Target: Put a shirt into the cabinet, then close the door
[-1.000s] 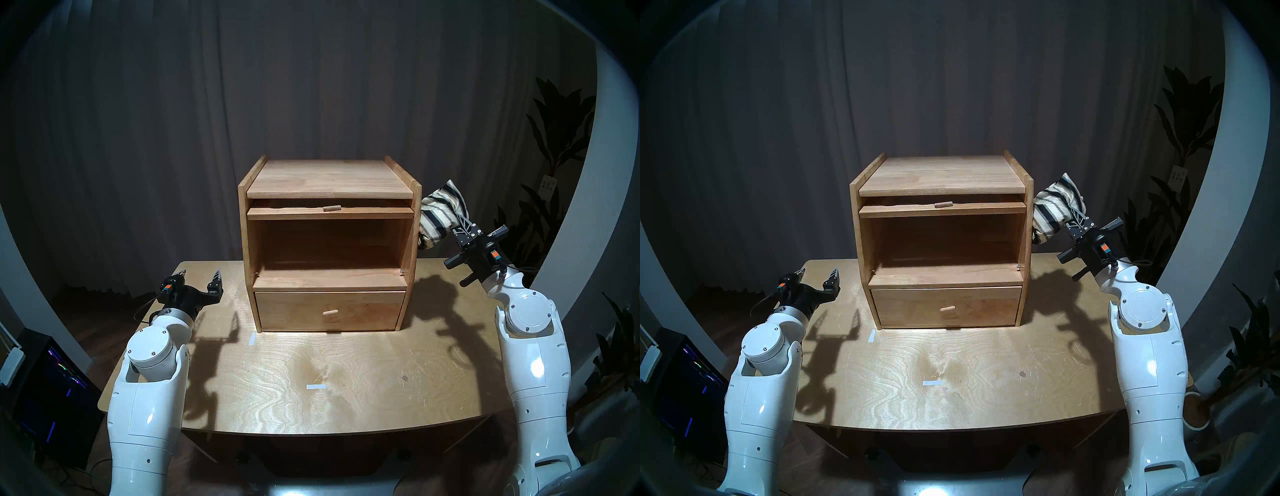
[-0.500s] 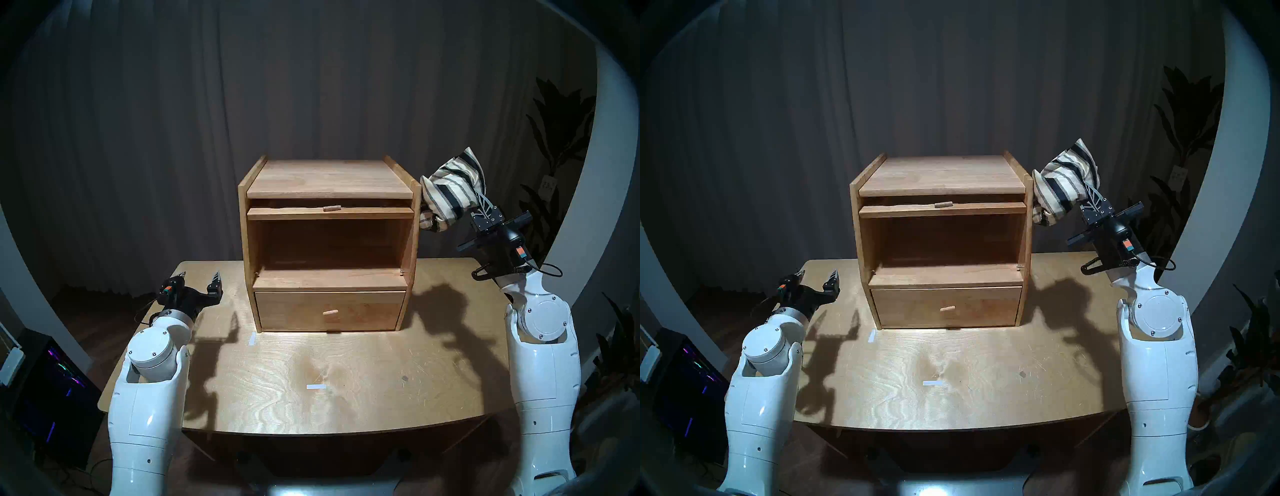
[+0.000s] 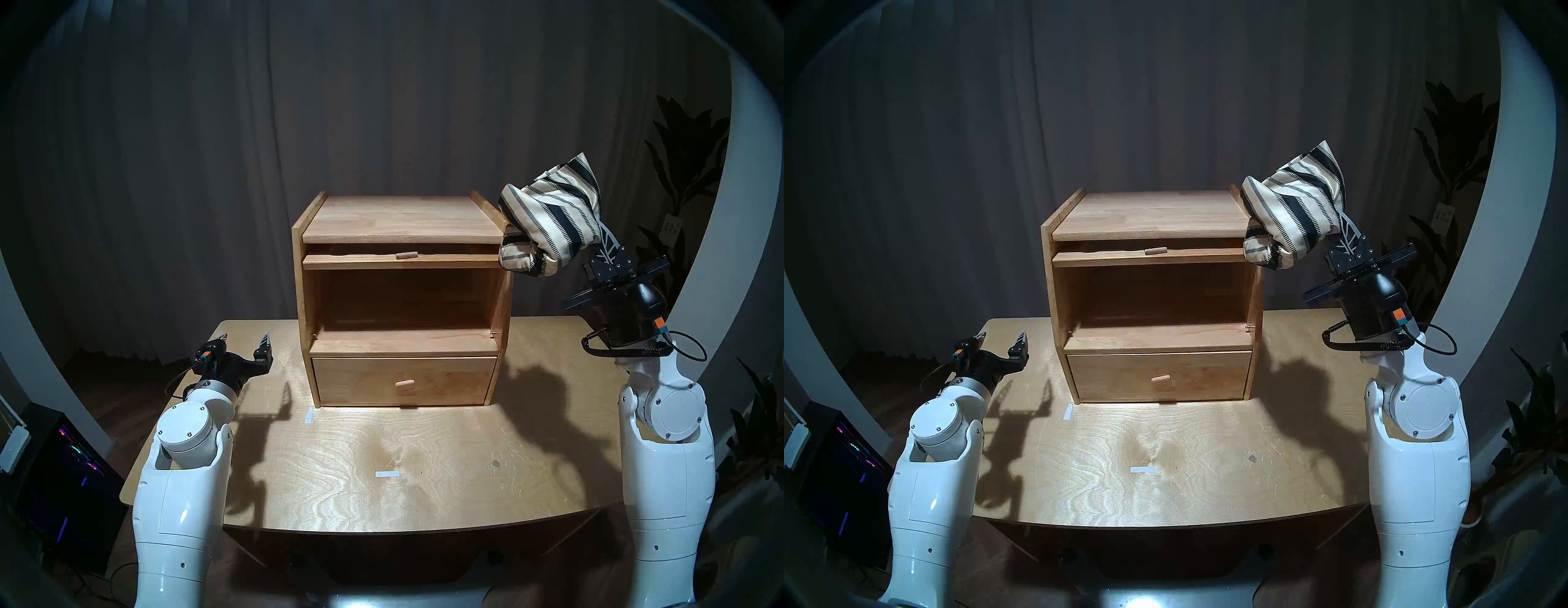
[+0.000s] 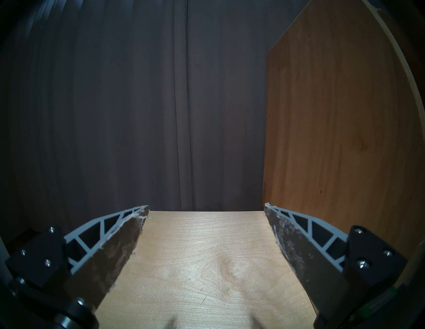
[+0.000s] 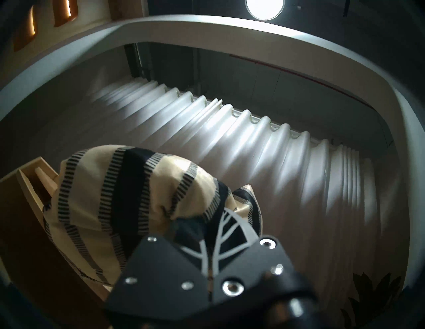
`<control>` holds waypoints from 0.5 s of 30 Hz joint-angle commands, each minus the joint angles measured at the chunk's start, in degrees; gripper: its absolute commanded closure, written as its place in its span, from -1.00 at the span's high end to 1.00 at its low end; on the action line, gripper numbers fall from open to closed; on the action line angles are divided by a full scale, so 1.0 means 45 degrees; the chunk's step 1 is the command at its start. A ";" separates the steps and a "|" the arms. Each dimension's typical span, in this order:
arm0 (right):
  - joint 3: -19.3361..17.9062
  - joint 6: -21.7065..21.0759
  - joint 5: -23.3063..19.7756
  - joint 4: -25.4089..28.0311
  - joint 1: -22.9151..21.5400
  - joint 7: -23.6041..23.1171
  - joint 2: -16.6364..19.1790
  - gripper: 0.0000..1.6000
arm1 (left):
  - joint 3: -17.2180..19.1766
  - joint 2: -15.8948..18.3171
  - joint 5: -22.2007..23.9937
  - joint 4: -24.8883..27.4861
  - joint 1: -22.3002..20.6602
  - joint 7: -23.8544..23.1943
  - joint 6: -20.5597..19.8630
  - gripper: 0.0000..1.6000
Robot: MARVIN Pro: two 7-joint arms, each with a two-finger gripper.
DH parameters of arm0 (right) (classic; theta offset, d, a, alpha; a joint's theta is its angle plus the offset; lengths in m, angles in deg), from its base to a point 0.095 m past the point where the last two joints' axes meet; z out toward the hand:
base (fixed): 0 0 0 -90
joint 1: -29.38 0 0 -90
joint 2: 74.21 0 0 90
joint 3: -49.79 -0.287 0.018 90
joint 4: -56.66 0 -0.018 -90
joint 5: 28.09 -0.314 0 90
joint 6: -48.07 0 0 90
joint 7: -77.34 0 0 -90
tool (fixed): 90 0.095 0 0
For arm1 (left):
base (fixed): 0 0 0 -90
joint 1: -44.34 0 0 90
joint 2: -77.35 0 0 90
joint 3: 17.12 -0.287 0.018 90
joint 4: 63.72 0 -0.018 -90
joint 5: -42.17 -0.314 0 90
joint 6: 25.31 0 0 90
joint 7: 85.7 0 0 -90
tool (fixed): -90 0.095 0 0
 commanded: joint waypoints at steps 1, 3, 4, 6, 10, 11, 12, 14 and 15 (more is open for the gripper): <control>0.0412 0.0609 -0.0932 0.1408 0.1683 0.0042 -0.0829 -1.00 | -0.0052 0.0026 0.0013 0.0277 -0.0230 -0.0045 0.0085 1.00; 0.0567 0.0666 -0.1181 0.1348 0.1594 0.0043 -0.1049 -1.00 | -0.0060 0.0028 0.0014 0.0296 -0.0242 -0.0049 0.0090 1.00; 0.0716 0.0699 -0.1380 0.1383 0.2091 0.0067 -0.1191 -1.00 | -0.0066 0.0029 0.0014 0.0304 -0.0248 -0.0051 0.0093 1.00; 0.1059 0.0751 -0.1705 0.1277 0.2250 0.0049 -0.1466 -1.00 | -0.0077 0.0032 0.0015 0.0322 -0.0257 -0.0054 0.0099 1.00; 0.1919 0.0773 -0.2397 0.0830 0.2847 0.0024 -0.1979 -1.00 | -0.0099 0.0040 0.0017 0.0361 -0.0269 -0.0070 0.0108 1.00; 0.2148 0.0800 -0.2628 0.0718 0.3087 0.0035 -0.2113 -1.00 | -0.0104 0.0043 0.0018 0.0373 -0.0272 -0.0076 0.0110 1.00; 0.2355 0.0780 -0.2792 0.0550 0.3181 0.0047 -0.2210 -1.00 | -0.0107 0.0044 0.0018 0.0380 -0.0272 -0.0079 0.0111 1.00; 0.2907 0.0787 -0.3339 0.0177 0.3571 0.0086 -0.2480 -1.00 | -0.0116 0.0049 0.0020 0.0401 -0.0276 -0.0091 0.0115 1.00; 0.3155 0.0779 -0.3516 0.0063 0.3750 0.0086 -0.2571 -1.00 | -0.0119 0.0052 0.0021 0.0411 -0.0278 -0.0095 0.0117 1.00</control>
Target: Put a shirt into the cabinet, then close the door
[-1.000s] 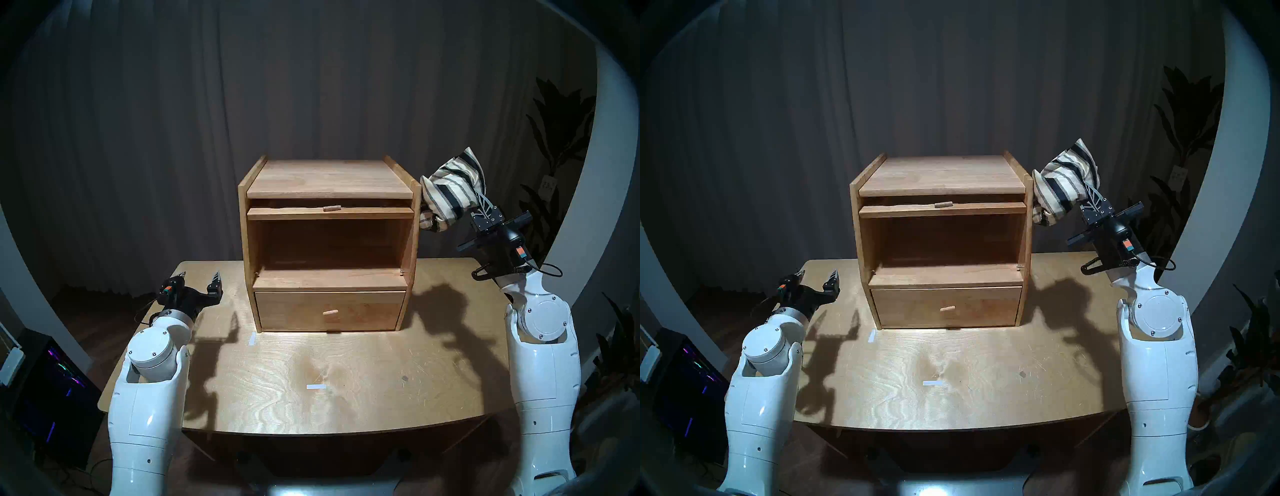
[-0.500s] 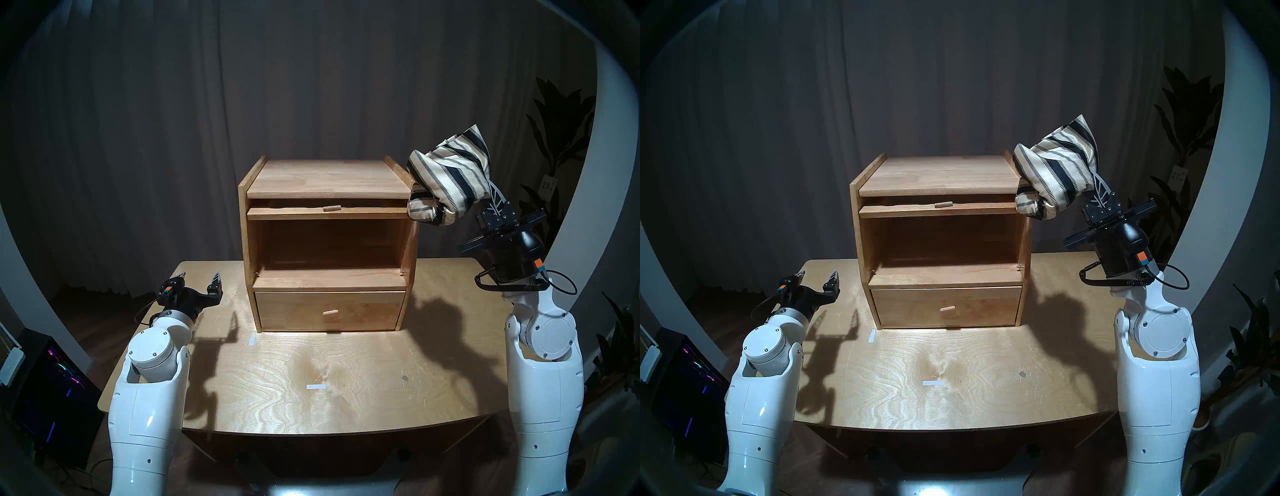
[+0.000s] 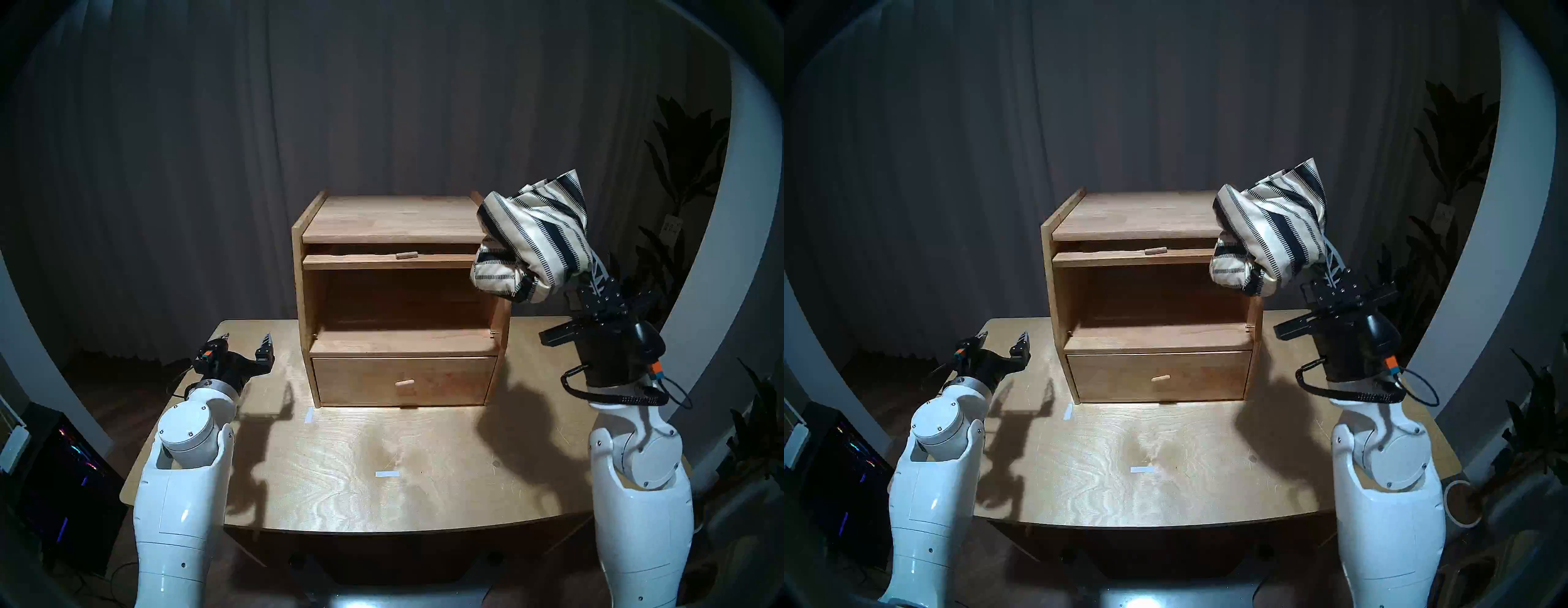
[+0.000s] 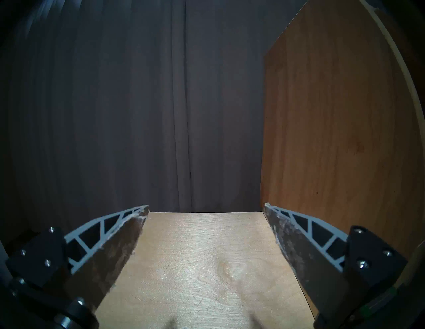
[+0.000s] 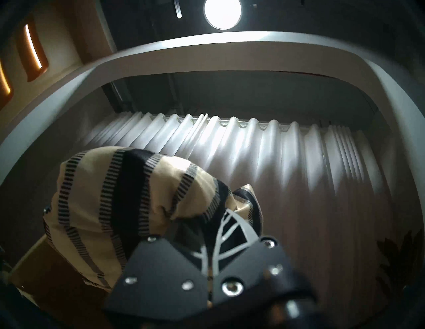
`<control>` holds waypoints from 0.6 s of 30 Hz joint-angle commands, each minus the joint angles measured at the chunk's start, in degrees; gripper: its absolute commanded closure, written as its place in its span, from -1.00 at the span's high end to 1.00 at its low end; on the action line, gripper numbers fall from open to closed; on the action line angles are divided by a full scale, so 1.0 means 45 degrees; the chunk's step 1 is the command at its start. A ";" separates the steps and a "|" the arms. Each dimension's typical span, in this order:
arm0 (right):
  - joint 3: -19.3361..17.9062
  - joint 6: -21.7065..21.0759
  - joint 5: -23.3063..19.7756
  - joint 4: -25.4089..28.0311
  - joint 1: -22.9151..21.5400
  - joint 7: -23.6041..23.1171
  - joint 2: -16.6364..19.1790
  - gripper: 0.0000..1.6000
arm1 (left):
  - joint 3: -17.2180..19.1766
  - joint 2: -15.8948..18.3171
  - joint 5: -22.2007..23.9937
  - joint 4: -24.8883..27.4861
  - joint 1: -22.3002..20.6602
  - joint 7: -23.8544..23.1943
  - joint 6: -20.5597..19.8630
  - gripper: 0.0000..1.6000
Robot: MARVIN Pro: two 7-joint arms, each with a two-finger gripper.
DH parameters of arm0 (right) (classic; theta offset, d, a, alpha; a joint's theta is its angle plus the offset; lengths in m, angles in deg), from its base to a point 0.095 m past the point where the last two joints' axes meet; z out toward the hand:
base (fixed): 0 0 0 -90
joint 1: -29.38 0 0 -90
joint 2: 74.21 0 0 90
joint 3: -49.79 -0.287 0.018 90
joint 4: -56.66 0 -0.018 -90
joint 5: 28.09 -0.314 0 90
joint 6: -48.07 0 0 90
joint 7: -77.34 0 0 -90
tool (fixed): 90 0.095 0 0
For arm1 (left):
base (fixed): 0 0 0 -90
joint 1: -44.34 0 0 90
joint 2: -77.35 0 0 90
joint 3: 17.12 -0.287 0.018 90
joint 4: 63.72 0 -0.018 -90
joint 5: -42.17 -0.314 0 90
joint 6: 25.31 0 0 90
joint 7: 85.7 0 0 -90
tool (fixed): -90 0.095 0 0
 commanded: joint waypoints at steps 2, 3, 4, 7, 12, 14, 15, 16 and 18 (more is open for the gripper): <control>0.2117 0.0198 -0.1984 -0.0770 0.1867 0.0065 -0.1206 -1.00 | -0.0033 0.0053 0.0024 0.0399 -0.0257 -0.0075 0.0118 1.00; 0.2174 0.0168 -0.2275 -0.0924 0.1711 0.0041 -0.0945 -1.00 | -0.0034 0.0055 0.0025 0.0409 -0.0256 -0.0082 0.0119 1.00; 0.2547 0.0205 -0.2514 -0.0925 0.2001 0.0089 -0.0977 -1.00 | -0.0035 0.0058 0.0026 0.0423 -0.0254 -0.0090 0.0121 1.00; 0.3238 0.0100 -0.3438 -0.0966 0.2340 0.0073 -0.0725 -1.00 | -0.0034 0.0067 0.0031 0.0469 -0.0244 -0.0125 0.0124 1.00; 0.4336 -0.0229 -0.4972 -0.0370 0.2218 -0.0126 -0.0079 -1.00 | -0.0025 0.0080 0.0038 0.0525 -0.0224 -0.0192 0.0121 1.00; 0.4680 -0.0394 -0.5429 -0.0111 0.2161 -0.0094 0.0139 -1.00 | -0.0020 0.0082 0.0040 0.0545 -0.0215 -0.0214 0.0118 1.00; 0.5017 -0.0495 -0.5805 0.0013 0.2182 0.0076 0.0343 -1.00 | -0.0016 0.0085 0.0046 0.0563 -0.0209 -0.0231 0.0118 1.00; 0.5296 -0.0611 -0.6088 0.0117 0.2202 0.0247 0.0528 -1.00 | -0.0012 0.0085 0.0051 0.0582 -0.0202 -0.0244 0.0119 1.00; 0.5650 -0.0949 -0.6503 0.0336 0.2307 0.0647 0.0827 -1.00 | -0.0002 0.0084 0.0060 0.0625 -0.0184 -0.0267 0.0116 1.00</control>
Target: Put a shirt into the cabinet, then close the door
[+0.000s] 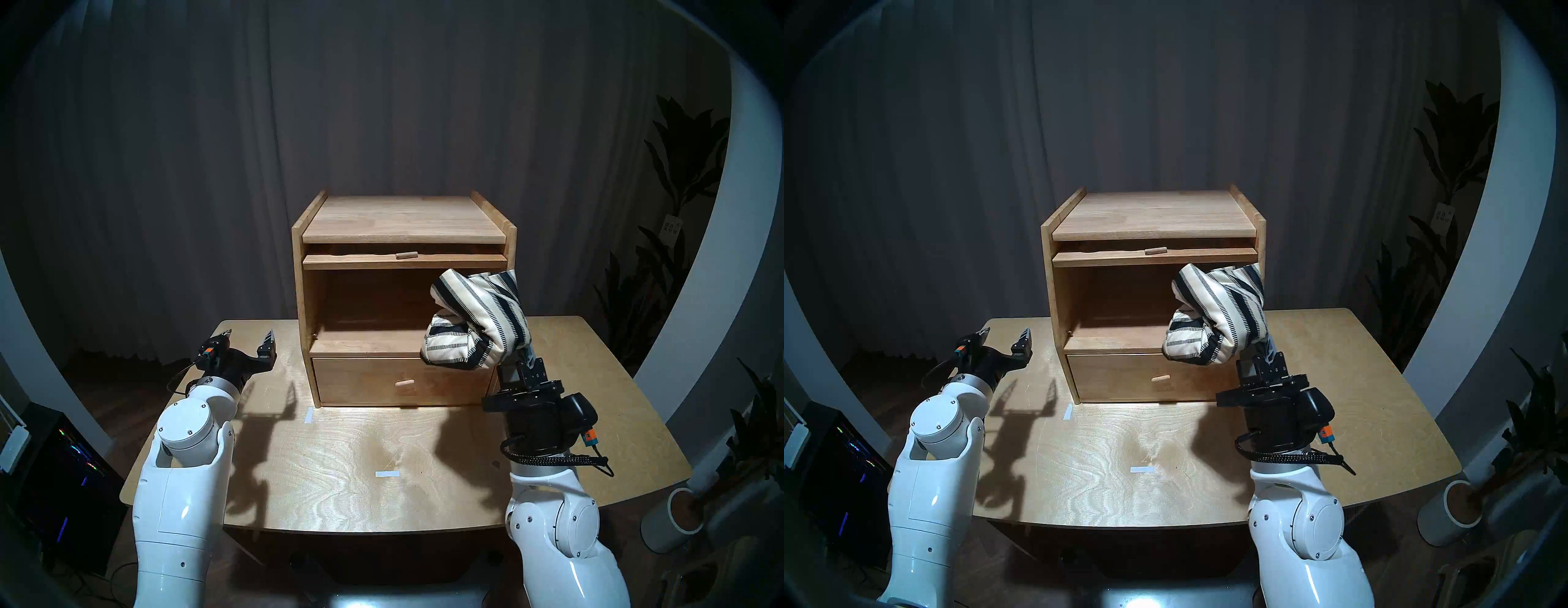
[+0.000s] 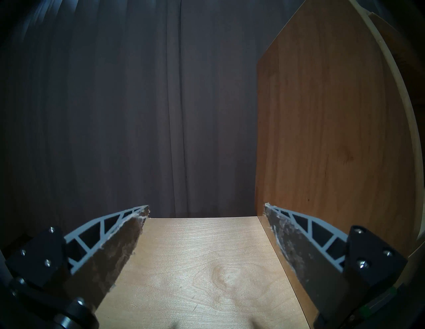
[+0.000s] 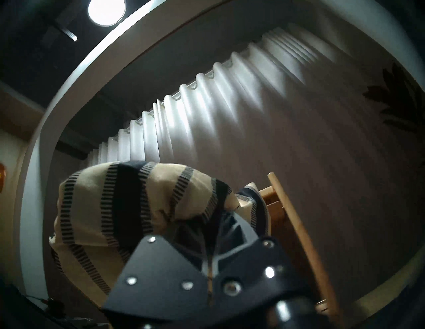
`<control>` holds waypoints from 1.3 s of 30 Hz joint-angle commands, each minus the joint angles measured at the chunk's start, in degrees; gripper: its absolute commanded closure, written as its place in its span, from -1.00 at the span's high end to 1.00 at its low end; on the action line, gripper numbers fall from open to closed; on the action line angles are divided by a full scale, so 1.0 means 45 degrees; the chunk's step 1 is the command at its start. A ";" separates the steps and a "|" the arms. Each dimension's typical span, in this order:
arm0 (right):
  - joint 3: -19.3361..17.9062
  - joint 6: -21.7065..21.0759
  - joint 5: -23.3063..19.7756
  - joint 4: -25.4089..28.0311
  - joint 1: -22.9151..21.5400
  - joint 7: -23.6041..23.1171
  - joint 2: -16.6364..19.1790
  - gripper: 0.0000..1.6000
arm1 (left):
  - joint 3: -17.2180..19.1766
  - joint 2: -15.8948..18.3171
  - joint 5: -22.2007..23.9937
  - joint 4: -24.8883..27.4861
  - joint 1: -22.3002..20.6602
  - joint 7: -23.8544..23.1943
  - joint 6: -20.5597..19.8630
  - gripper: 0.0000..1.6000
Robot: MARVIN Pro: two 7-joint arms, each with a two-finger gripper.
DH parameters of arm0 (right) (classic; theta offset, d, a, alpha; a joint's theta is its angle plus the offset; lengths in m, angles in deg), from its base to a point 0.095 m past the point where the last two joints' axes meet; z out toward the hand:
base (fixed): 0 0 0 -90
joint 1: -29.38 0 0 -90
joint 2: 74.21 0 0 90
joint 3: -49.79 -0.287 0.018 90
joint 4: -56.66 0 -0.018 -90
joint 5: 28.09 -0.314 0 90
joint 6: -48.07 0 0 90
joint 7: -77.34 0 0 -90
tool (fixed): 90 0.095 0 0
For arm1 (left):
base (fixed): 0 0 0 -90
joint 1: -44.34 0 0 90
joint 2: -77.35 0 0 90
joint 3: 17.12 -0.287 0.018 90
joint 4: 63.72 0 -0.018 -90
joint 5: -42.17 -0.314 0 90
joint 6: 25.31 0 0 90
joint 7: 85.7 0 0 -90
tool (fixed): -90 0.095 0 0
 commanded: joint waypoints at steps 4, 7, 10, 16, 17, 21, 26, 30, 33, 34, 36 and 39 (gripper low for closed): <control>0.2004 -0.1702 -0.1934 0.1707 0.0194 0.1791 0.1332 -1.00 | 0.0062 0.0031 0.0079 0.0495 -0.0133 -0.0089 0.0091 1.00; 0.1754 -0.2459 -0.1727 0.1920 0.0084 0.2497 0.1079 -1.00 | 0.0072 0.0028 0.0088 0.0516 -0.0121 -0.0105 0.0082 1.00; 0.1597 -0.3311 -0.1392 0.1923 -0.0144 0.3367 0.0831 -1.00 | 0.0084 0.0024 0.0099 0.0537 -0.0110 -0.0124 0.0071 1.00; 0.1498 -0.4849 0.0067 0.2296 -0.1032 0.4958 0.0859 -1.00 | 0.0095 0.0023 0.0111 0.0534 -0.0109 -0.0153 0.0065 1.00; 0.1537 -0.5161 0.0187 0.2356 -0.1231 0.5224 0.0958 -1.00 | 0.0096 0.0024 0.0113 0.0532 -0.0110 -0.0157 0.0065 1.00; 0.1901 -0.6278 0.0738 0.2243 -0.1872 0.5982 0.0879 -1.00 | 0.0103 0.0023 0.0122 0.0539 -0.0106 -0.0170 0.0062 1.00; 0.1954 -0.7559 0.1153 0.2171 -0.2478 0.6480 0.0712 -1.00 | 0.0108 0.0022 0.0128 0.0540 -0.0105 -0.0183 0.0061 1.00; 0.1457 -0.8738 0.1338 0.1872 -0.3050 0.6584 0.0501 -1.00 | 0.0111 0.0020 0.0132 0.0545 -0.0102 -0.0188 0.0059 1.00; 0.1048 -0.9138 0.1549 0.1663 -0.3351 0.6353 0.0396 -1.00 | 0.0112 0.0022 0.0136 0.0541 -0.0104 -0.0192 0.0060 1.00; 0.0976 -0.9336 0.1662 0.1533 -0.3618 0.6317 0.0426 -1.00 | 0.0112 0.0022 0.0137 0.0542 -0.0103 -0.0192 0.0060 1.00; 0.0754 -0.9351 0.2002 0.1368 -0.3790 0.6142 0.0464 -1.00 | 0.0112 0.0025 0.0141 0.0536 -0.0105 -0.0195 0.0061 1.00; 0.0556 -0.9370 0.2389 0.0998 -0.4077 0.5920 0.0429 -1.00 | 0.0112 0.0027 0.0145 0.0530 -0.0106 -0.0199 0.0061 1.00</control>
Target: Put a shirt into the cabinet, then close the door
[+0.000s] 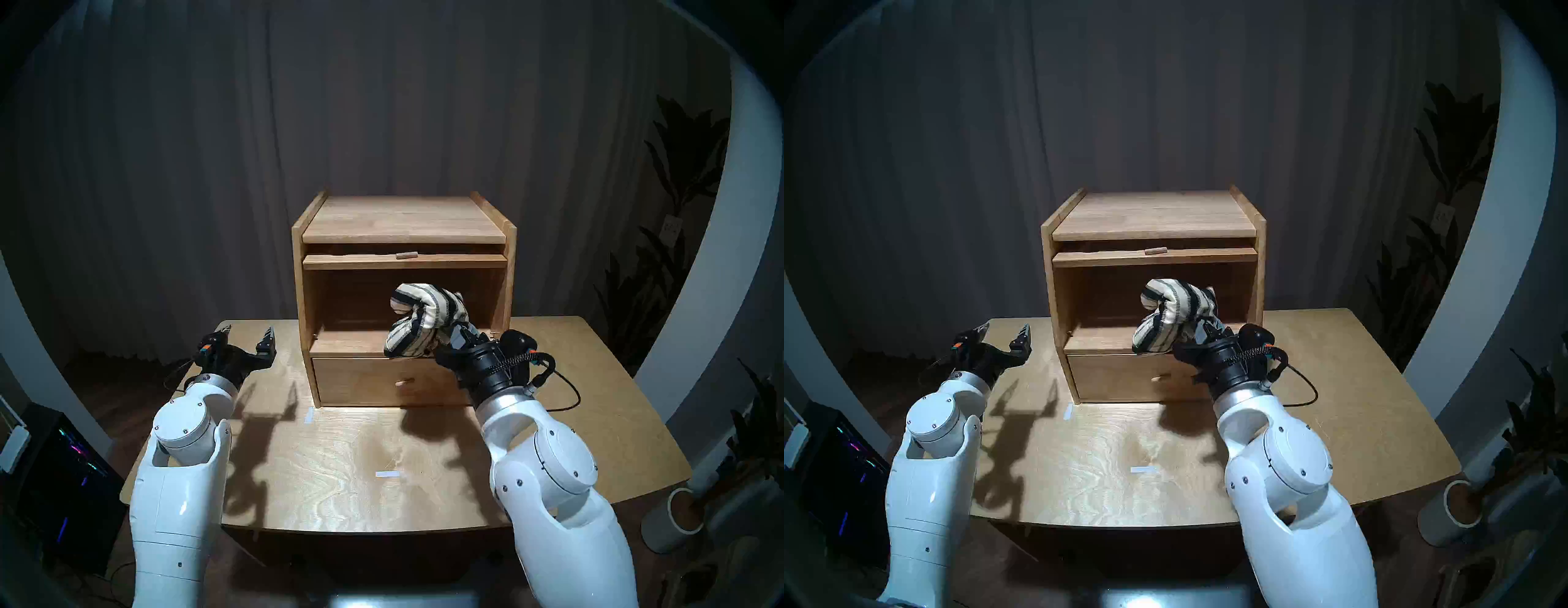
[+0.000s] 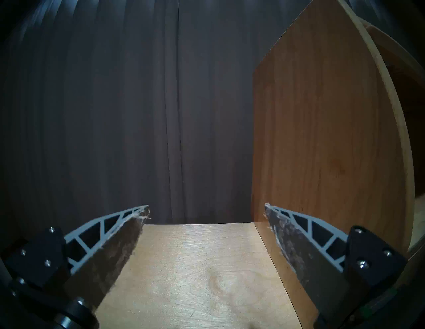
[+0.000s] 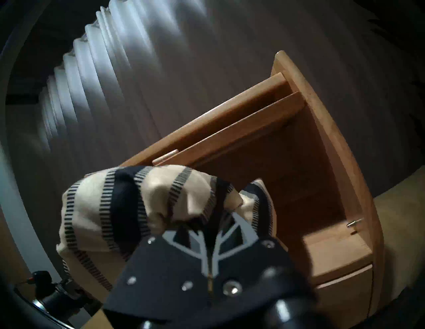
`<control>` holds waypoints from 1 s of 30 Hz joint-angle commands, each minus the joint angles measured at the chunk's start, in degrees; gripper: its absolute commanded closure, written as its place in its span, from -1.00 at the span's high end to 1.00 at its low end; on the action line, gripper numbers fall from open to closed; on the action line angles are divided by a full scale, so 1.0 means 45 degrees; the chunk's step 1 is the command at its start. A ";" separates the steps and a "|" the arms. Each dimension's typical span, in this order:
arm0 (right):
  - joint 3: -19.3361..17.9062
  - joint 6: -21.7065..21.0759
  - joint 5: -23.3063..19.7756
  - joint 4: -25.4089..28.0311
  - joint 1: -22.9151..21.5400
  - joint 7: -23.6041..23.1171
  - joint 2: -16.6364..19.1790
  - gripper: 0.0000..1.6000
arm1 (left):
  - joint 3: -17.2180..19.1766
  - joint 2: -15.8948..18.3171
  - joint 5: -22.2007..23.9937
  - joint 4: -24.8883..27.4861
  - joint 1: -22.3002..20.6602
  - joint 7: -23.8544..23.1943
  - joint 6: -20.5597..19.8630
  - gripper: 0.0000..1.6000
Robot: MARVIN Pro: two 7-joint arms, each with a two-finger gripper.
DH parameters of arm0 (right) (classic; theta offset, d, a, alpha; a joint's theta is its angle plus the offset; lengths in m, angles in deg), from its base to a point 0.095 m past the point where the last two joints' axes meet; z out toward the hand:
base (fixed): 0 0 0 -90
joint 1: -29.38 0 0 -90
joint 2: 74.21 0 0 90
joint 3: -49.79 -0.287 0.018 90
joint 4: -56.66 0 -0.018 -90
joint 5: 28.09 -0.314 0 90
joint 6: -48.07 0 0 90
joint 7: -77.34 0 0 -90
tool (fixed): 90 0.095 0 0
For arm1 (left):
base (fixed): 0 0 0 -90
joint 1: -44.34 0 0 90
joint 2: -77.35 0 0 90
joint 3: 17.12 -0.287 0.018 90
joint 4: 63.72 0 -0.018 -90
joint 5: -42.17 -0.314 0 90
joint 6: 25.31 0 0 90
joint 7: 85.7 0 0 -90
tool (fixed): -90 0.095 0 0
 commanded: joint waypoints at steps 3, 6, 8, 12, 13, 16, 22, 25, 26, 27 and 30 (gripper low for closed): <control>-0.0227 -0.0177 0.1846 -0.0600 -0.1710 -0.0768 0.0277 -1.00 | 0.0001 0.0008 -0.0005 0.0273 -0.0153 0.0025 0.0068 1.00; 0.0284 -0.0392 0.2780 -0.0919 -0.2091 -0.0879 0.0527 -1.00 | 0.0001 0.0013 0.0003 0.0254 -0.0157 0.0017 0.0068 1.00; 0.0567 -0.0334 0.3361 -0.1329 -0.2348 -0.1012 0.0434 -1.00 | 0.0001 0.0014 0.0006 0.0255 -0.0157 0.0015 0.0068 1.00; 0.0935 -0.0127 0.4393 -0.2171 -0.2862 -0.1123 0.0110 -1.00 | 0.0001 0.0016 0.0011 0.0258 -0.0156 0.0014 0.0069 1.00; 0.0950 -0.0099 0.4610 -0.2310 -0.2963 -0.1118 0.0101 -1.00 | 0.0001 0.0016 0.0012 0.0257 -0.0156 0.0014 0.0069 1.00; 0.0880 0.0065 0.5254 -0.2812 -0.3317 -0.1202 -0.0091 -1.00 | 0.0001 0.0017 0.0015 0.0259 -0.0156 0.0014 0.0070 1.00; 0.0387 0.0538 0.6013 -0.3712 -0.4050 -0.1286 -0.0463 -1.00 | 0.0000 0.0020 0.0021 0.0258 -0.0156 0.0012 0.0070 1.00; 0.0237 0.0775 0.6307 -0.4147 -0.4436 -0.1332 -0.0687 -1.00 | 0.0000 0.0022 0.0025 0.0259 -0.0155 0.0012 0.0070 1.00; 0.0185 0.0839 0.6354 -0.4237 -0.4498 -0.1350 -0.0770 -1.00 | 0.0000 0.0022 0.0025 0.0259 -0.0155 0.0012 0.0070 1.00; 0.0144 0.0921 0.6459 -0.4513 -0.4779 -0.1375 -0.0818 -1.00 | 0.0000 0.0022 0.0026 0.0261 -0.0154 0.0012 0.0070 1.00; -0.0155 0.1166 0.6450 -0.4921 -0.5072 -0.1439 -0.1041 -1.00 | -0.0001 0.0023 0.0028 0.0262 -0.0154 0.0012 0.0070 1.00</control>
